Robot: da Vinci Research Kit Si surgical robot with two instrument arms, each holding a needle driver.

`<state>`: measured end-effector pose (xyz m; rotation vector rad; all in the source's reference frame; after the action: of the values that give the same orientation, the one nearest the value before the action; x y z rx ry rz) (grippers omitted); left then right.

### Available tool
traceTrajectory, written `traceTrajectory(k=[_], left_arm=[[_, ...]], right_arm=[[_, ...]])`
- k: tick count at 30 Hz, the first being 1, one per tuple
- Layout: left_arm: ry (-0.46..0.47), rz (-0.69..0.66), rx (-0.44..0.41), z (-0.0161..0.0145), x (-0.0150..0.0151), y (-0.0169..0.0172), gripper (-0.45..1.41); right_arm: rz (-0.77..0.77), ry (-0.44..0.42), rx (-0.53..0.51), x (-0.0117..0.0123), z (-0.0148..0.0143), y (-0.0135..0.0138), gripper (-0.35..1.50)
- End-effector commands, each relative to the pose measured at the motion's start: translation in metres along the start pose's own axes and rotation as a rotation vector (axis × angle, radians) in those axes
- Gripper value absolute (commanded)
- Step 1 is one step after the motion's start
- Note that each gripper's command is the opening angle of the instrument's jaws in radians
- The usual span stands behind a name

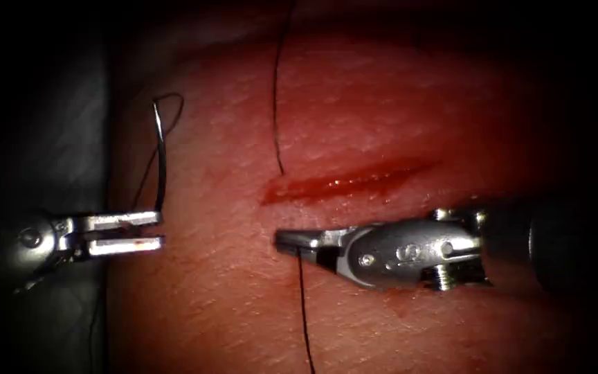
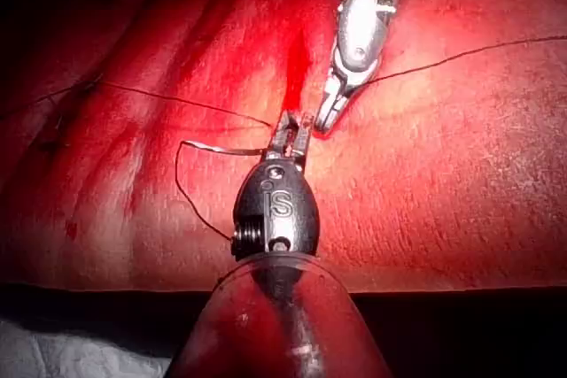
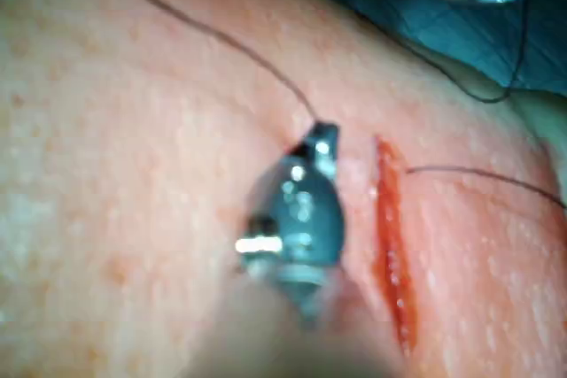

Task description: Wound Closure

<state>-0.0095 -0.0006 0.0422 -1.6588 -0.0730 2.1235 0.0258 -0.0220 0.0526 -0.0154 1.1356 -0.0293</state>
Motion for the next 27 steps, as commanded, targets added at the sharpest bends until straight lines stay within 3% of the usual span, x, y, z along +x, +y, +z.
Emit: traceTrajectory(k=[1, 13, 21, 22, 23, 24, 27], left_arm=[[0.001, -0.001, -0.003, 0.0006, -0.0006, 0.0001, -0.45], [0.001, -0.001, -0.002, 0.0007, -0.0006, 0.0001, -0.45], [0.001, -0.001, -0.002, 0.0008, -0.0006, 0.0001, -0.45], [0.001, -0.001, -0.001, 0.0008, -0.0006, 0.0001, -0.45], [-0.001, -0.001, 0.002, 0.0008, -0.0006, 0.0001, -0.45], [-0.001, -0.001, 0.002, 0.0008, -0.0006, 0.0001, -0.45], [-0.001, -0.001, 0.001, 0.0008, -0.0006, 0.0001, -0.45]], right_arm=[[0.003, 0.014, 0.016, 0.0014, 0.0001, -0.0018, -0.35], [-0.003, 0.073, 0.084, 0.0103, -0.0031, -0.0067, -0.35], [-0.023, 0.108, 0.147, 0.0137, -0.0044, -0.009, -0.35], [-0.012, 0.117, 0.135, 0.014, -0.0043, -0.0086, -0.18], [-0.005, 0.128, 0.12, 0.0139, -0.0042, -0.0082, 0.29], [-0.005, 0.154, 0.076, 0.0133, -0.0038, -0.0071, 0.96], [-0.008, 0.146, 0.053, 0.0117, -0.0032, -0.0058, 1.04]])
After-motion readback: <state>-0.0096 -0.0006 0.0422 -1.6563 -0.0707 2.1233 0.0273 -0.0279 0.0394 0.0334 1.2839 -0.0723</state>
